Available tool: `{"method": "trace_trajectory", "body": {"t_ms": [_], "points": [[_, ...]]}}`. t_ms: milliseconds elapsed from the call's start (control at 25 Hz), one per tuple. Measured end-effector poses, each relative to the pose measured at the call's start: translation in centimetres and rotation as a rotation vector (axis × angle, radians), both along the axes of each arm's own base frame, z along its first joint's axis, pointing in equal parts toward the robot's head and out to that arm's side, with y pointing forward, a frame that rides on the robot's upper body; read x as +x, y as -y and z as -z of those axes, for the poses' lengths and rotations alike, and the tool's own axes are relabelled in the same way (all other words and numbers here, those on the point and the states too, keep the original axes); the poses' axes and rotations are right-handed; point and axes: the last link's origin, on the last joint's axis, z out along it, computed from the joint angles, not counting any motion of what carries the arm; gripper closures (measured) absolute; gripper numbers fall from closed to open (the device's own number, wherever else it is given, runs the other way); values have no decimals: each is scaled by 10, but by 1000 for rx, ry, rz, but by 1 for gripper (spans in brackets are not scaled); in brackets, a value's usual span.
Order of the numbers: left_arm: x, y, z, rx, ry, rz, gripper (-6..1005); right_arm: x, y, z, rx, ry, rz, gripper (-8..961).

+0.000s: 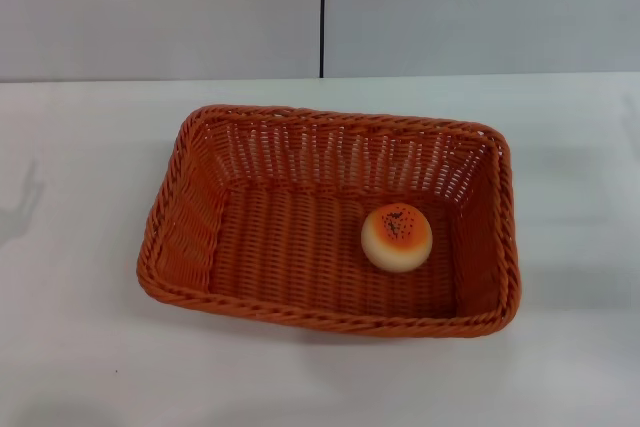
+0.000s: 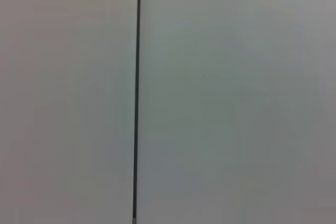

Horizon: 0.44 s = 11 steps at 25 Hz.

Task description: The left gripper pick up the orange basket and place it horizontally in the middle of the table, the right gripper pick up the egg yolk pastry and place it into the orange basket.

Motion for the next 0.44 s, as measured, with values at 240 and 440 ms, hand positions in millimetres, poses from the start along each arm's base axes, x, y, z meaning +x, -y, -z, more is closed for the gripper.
{"method": "trace_trajectory", "body": {"t_ms": [240, 440], "points": [[2, -3, 0, 24, -21, -8, 237, 0, 0, 3, -7, -12, 9, 328], [4, -3, 1, 24, -8, 0, 237, 0, 2, 6, -11, -21, 10, 328]]}}
